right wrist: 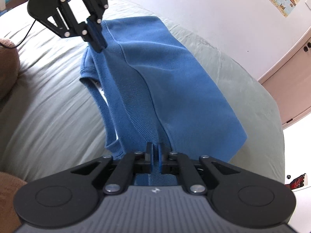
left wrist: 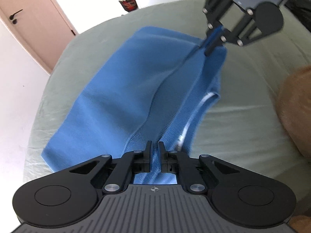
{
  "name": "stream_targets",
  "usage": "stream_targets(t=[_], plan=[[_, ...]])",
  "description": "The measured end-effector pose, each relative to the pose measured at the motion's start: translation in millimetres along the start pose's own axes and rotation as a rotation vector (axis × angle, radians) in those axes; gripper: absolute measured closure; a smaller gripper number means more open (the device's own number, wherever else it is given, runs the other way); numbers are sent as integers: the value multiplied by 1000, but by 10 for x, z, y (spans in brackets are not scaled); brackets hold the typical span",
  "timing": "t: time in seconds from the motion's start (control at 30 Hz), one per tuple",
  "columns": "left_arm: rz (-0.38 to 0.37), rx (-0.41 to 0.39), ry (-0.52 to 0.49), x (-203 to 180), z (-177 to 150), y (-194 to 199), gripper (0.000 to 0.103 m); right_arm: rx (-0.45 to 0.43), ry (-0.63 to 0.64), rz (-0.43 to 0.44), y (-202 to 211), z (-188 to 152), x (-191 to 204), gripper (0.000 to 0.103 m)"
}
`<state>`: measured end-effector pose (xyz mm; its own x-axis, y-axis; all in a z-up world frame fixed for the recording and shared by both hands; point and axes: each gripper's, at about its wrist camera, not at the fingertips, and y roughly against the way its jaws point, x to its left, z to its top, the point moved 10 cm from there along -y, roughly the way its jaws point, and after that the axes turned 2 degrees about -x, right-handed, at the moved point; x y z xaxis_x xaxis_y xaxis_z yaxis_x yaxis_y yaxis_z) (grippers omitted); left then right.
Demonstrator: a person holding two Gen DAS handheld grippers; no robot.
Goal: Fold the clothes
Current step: 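Lift the folded sweatshirt with both grippers and fold it over in half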
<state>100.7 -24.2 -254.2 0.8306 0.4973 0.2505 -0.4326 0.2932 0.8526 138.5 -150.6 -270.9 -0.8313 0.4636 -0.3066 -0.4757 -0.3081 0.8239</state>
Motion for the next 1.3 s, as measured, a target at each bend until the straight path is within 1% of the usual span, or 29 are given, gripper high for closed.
stream_targets(t=[0.03,0.13,0.23,0.37,0.47,0.57,0.6,0.63,0.67,0.7,0.73,0.77,0.8,0.87,0.93,1.0,1.1,1.17,1.27,1.3], plan=[[-5,18,-2,-56,-69,-60,99,8,8,7,-23,-21,44,99],[-5,39,7,-126,-172,-118,99,28,9,25,-119,-82,145,99],[-3,32,29,-143,-175,-131,99,46,6,36,-221,-154,231,99],[33,13,78,14,-177,-91,97,61,-12,48,-342,-246,292,99],[88,23,171,291,-257,-96,97,69,-55,46,-414,-269,253,98],[100,39,258,472,-384,-83,97,60,-102,40,-404,-249,184,91],[102,28,287,513,-418,-38,97,49,-126,38,-367,-240,146,81],[103,17,317,554,-451,8,97,35,-156,35,-318,-231,97,68],[105,5,347,597,-486,56,95,21,-186,33,-268,-222,48,61],[109,-6,382,645,-525,119,93,-4,-250,9,-161,-243,-78,51],[115,-14,411,674,-563,161,85,-17,-293,-4,-98,-267,-159,49],[121,-21,440,703,-602,203,76,-24,-322,-7,-65,-288,-207,49],[128,-28,470,734,-645,244,73,-35,-384,-4,-4,-338,-297,49],[138,-23,547,818,-800,289,71,-45,-568,3,93,-537,-547,49],[147,-1,587,879,-913,248,70,-40,-670,8,93,-664,-672,49],[138,5,608,881,-946,205,70,-37,-793,30,44,-795,-786,49],[122,0,637,859,-934,161,70,-30,-895,73,-55,-849,-821,49],[104,-2,677,852,-931,105,70,-23,-947,100,-135,-866,-805,49],[90,-9,731,850,-1005,40,69,-14,-1004,136,-199,-882,-796,53],[86,-10,742,844,-1021,14,69,-11,-1016,146,-212,-887,-783,58]])
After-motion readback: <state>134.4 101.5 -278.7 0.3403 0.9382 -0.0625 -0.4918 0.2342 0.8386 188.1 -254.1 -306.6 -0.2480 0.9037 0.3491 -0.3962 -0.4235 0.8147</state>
